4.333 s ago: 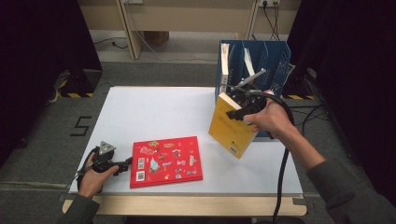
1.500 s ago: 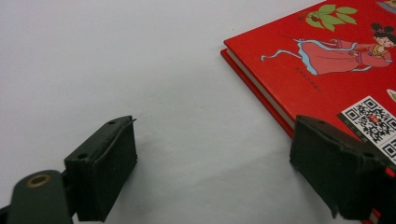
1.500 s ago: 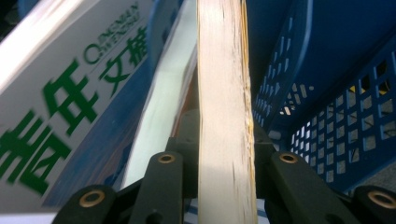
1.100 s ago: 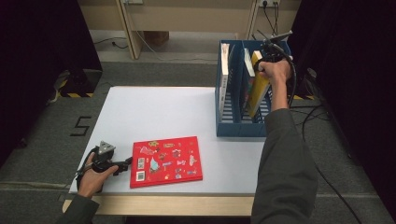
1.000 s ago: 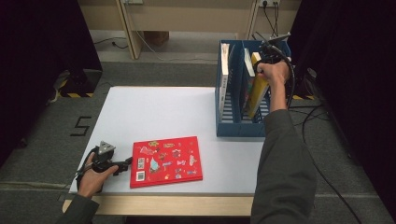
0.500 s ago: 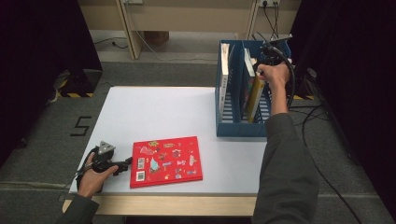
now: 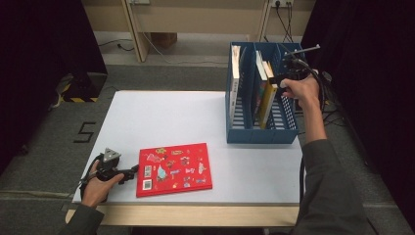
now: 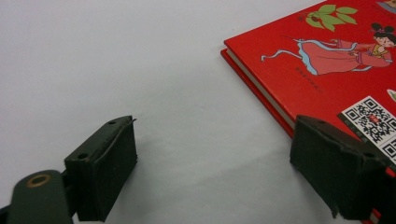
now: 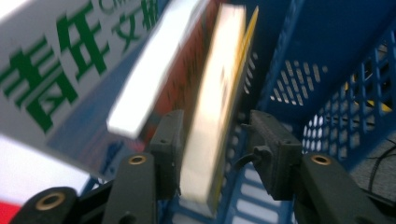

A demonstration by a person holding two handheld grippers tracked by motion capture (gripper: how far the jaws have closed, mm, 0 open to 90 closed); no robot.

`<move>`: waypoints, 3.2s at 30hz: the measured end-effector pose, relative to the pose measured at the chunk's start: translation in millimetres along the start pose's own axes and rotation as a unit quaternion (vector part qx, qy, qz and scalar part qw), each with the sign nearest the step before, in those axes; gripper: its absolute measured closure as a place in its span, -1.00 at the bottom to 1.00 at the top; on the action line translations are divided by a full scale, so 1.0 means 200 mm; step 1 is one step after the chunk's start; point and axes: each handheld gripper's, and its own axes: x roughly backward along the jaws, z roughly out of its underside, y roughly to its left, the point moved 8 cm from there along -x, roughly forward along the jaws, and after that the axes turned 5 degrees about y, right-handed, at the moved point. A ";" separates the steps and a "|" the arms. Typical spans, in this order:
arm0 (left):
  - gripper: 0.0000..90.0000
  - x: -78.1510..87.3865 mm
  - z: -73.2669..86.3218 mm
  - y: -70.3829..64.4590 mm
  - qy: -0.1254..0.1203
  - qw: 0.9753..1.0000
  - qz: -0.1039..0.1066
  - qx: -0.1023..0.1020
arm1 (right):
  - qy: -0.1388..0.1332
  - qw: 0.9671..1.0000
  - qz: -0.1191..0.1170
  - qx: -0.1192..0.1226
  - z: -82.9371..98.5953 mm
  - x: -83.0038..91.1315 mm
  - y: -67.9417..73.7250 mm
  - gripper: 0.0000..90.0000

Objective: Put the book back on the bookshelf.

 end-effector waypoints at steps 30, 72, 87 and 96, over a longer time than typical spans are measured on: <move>-0.70 0.00 0.00 0.00 0.001 1.000 0.000 -0.001 | 0.001 0.998 -0.021 0.059 0.27 -0.24 0.04 0.59; -0.70 0.00 0.00 0.00 0.001 1.000 0.000 -0.001 | -0.039 0.995 -0.063 0.070 0.55 -0.05 0.24 -0.17; -0.70 0.00 0.00 0.00 0.002 1.000 0.001 0.000 | -0.055 0.988 -0.127 0.067 0.82 -0.16 0.53 -0.44; -0.70 0.00 0.00 0.00 0.002 1.000 0.001 -0.001 | -0.036 0.988 -0.134 0.073 0.90 -0.22 0.59 -0.45</move>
